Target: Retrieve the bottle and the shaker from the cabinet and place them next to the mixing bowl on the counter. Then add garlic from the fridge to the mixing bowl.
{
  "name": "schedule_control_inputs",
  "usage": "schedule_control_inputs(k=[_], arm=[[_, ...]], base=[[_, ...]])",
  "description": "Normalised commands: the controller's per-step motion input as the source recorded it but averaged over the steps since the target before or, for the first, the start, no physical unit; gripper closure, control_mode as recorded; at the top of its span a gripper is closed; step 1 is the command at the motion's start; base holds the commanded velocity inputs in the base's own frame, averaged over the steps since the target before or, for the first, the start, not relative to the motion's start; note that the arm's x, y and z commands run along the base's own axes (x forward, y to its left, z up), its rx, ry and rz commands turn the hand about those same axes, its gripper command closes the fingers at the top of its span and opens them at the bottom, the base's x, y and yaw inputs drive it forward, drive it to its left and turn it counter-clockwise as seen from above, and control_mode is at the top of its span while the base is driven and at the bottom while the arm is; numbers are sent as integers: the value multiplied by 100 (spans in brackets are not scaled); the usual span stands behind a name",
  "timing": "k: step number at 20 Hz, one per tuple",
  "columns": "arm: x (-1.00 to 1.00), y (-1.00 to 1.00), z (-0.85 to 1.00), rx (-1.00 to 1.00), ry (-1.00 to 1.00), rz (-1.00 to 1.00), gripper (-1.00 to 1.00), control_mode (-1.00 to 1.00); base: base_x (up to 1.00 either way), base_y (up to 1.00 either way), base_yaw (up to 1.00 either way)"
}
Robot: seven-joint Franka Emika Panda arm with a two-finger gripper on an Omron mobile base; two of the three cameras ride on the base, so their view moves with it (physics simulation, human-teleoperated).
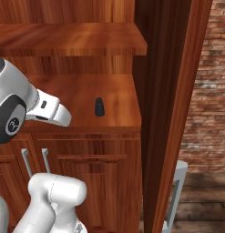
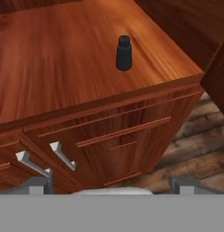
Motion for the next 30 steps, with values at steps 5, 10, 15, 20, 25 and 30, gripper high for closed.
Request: schedule_control_inputs(k=[5, 10, 15, 20, 25, 30], arm=[[78, -29, 3, -7, 0, 0, -100, -100], [79, -28, 5, 0, 0, 0, -100, -100], [38, 0, -4, 0, 0, 0, -100, -100], [24, 0, -29, 0, 0, 0, -100, -100], [35, 0, -47, 0, -1, 0, -100, -100], [50, 0, -20, 0, -4, 0, -100, -100]], base=[[0, 0, 0], [0, 0, 0], [0, 0, 0], [0, 0, 0], [0, 0, 0], [0, 0, 0]])
